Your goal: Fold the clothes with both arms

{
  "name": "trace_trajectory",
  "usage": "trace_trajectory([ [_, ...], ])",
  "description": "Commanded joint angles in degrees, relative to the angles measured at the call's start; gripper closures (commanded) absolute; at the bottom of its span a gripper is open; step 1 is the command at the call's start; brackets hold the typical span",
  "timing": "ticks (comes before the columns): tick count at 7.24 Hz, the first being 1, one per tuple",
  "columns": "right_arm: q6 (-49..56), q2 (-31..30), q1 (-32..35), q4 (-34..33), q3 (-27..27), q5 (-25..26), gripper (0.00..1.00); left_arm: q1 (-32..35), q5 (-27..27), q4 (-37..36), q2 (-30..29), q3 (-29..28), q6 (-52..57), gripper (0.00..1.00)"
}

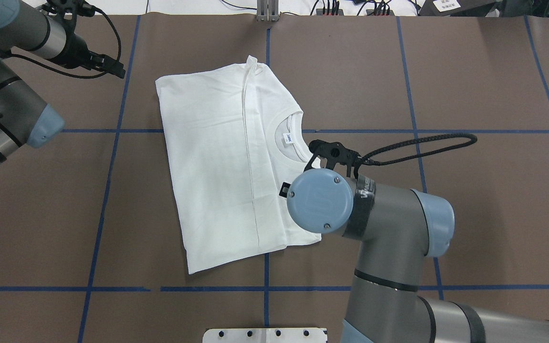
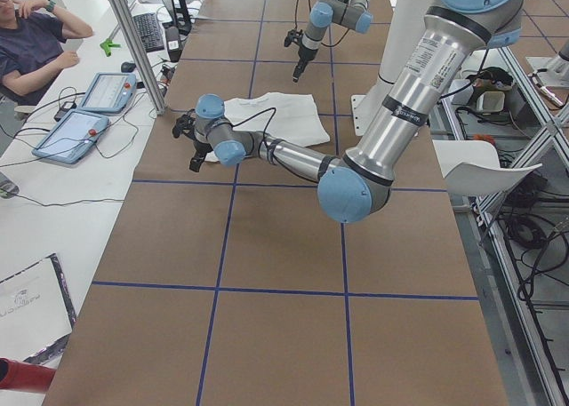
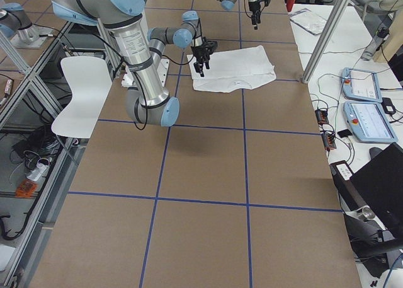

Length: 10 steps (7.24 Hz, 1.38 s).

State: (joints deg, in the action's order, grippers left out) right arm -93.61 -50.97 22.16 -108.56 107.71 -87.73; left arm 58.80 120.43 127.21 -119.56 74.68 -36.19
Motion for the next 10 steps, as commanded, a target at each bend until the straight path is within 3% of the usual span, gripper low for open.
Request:
trace_trajectory([
  [1, 6.14, 8.84, 4.89, 0.97, -11.77, -1.31, 0.0, 0.09, 2.78, -0.38, 0.81, 0.02, 3.12, 0.0],
  [4, 6.51, 21.05, 7.71, 14.32, -37.14, -0.87, 0.0, 2.54, 3.75, -0.74, 2.13, -0.07, 11.29, 0.0],
  [7, 7.31, 26.95, 8.34, 25.28, -52.36, 4.3, 0.0, 3.43, 5.34, -0.65, 2.57, 0.02, 11.66, 0.0],
  [10, 6.78, 31.17, 8.25, 33.14, -62.58, 9.4, 0.0, 3.6, 5.34, -0.65, 2.75, 0.28, 11.66, 0.0],
])
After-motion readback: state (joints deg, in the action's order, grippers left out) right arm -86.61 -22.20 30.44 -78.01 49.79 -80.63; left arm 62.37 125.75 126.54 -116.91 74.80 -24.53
